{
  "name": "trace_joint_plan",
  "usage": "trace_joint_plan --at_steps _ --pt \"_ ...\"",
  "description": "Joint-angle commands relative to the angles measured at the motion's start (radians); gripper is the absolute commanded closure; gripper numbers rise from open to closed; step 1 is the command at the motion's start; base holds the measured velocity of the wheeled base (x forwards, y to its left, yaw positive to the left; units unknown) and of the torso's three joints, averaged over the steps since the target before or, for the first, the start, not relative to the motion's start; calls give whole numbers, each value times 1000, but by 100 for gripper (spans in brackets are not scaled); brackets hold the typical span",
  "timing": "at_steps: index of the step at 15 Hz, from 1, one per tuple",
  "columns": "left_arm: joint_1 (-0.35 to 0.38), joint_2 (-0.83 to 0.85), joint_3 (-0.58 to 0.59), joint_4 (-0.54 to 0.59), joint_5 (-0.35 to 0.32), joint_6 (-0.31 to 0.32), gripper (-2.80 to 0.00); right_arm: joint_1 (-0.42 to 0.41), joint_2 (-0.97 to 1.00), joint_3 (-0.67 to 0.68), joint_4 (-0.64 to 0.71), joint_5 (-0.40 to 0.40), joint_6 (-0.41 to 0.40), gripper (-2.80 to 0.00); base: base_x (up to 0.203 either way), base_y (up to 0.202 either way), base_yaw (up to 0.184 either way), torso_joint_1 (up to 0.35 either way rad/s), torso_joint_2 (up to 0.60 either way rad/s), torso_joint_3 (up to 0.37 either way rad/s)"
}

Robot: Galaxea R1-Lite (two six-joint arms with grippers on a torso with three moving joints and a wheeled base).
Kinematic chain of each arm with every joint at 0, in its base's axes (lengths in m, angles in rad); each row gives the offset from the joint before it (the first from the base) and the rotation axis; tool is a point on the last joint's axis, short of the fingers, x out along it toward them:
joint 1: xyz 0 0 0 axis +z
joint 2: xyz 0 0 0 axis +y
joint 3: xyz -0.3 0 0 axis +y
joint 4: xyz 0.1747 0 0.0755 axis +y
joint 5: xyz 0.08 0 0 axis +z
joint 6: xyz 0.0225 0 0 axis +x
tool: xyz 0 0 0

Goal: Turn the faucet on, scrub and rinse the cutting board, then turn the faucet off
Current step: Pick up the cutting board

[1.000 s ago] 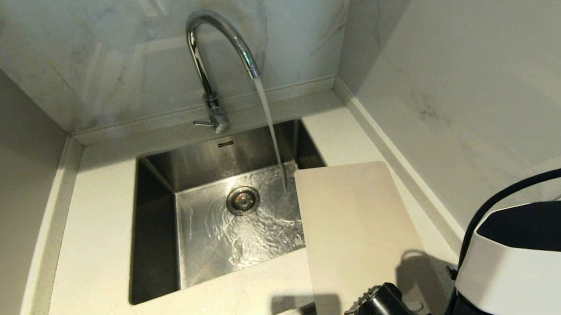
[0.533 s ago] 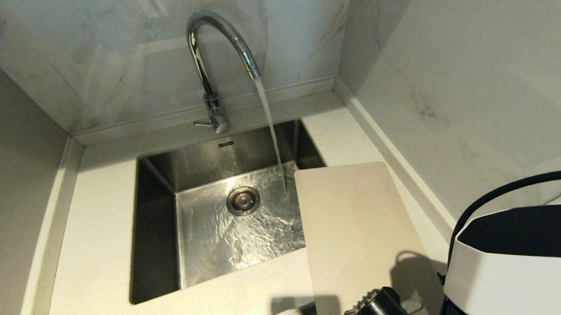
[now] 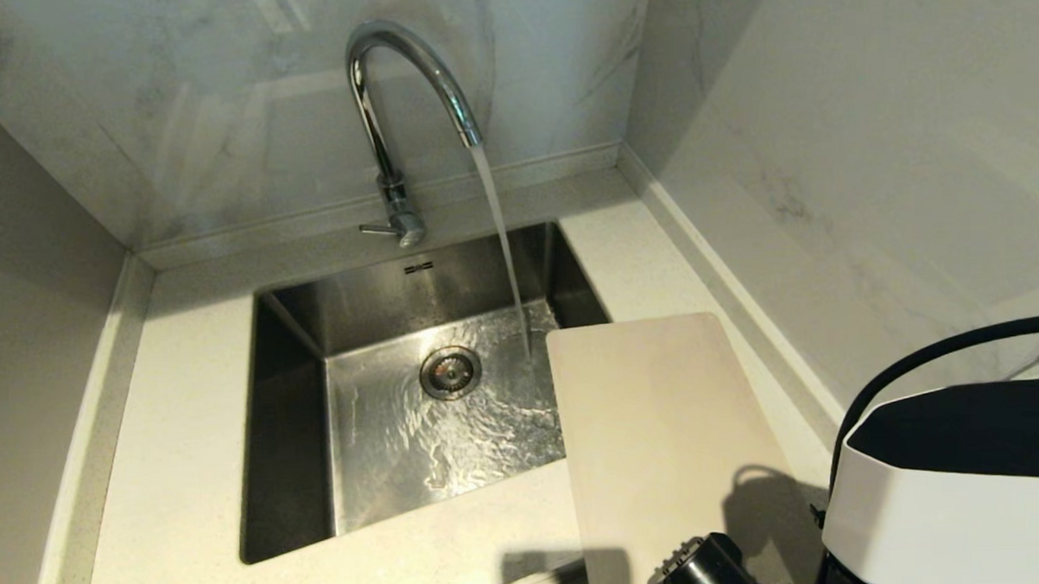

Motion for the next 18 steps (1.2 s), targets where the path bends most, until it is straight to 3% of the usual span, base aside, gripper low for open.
trace_joint_plan --at_steps 1,6,18 --pt "1 1 2 0 0 0 0 0 3 1 -5 -2 -6 0 0 0 0 0 0 0" --pt "0 1 2 0 0 0 0 0 -67 18 2 -6 -6 0 0 0 0 0 0 0" --pt "1 1 2 0 0 0 0 5 -497 41 139 -48 25 0 0 0 0 0 0 0"
